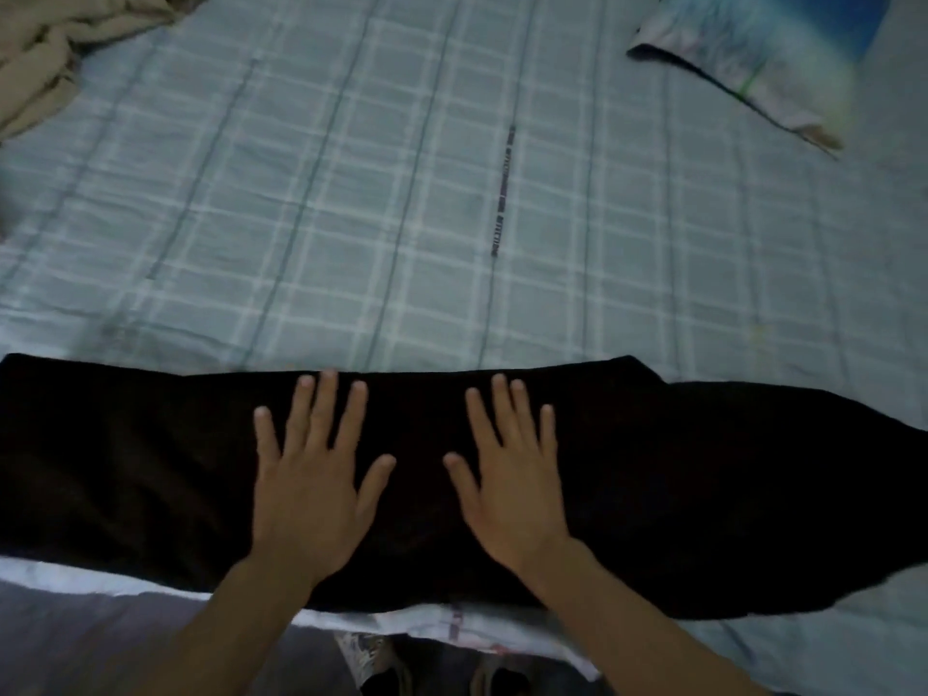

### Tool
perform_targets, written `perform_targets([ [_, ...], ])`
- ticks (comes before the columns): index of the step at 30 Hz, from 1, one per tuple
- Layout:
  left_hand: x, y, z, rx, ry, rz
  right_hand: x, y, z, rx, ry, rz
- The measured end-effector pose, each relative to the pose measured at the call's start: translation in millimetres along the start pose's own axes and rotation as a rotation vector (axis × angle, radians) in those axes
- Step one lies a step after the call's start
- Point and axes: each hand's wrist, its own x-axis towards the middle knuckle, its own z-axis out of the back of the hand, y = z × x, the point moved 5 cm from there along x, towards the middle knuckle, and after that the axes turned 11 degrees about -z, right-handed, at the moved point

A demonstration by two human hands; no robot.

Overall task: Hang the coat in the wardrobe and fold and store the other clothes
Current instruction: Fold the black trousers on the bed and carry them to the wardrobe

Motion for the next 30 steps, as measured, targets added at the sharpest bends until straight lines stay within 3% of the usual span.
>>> perform_targets([
  [3,12.6,-61.2,-18.2,-0.038,0.034,-0.127,0.2,-69.7,16.1,-0.061,-0.028,-0.042],
  [6,27.7,-71.7,-37.0,-0.024,0.098,-0.077,2.7,-103.8,11.1,-0.111,0.023,0.024],
  [14,64.1,-54.6,-42.5,0.035,0.139,-0.044,32.1,-110.5,-17.3,-0.033,0.046,0.101],
  [20,63.5,-53.4,-39.2,0.026,0.140,-0.036,-30.0,-116.9,-18.8,-0.008,0.068,0.327],
  [24,66.0,-56.5,-36.2,0.050,0.142,-0.029,-52.9,-128.5,-31.2,-0.024,0.138,0.260],
  [30,62.8,-85.0,-23.9,0.057,0.000,-0.235,-57.3,-136.9,-18.3,0.000,0.218,0.365],
])
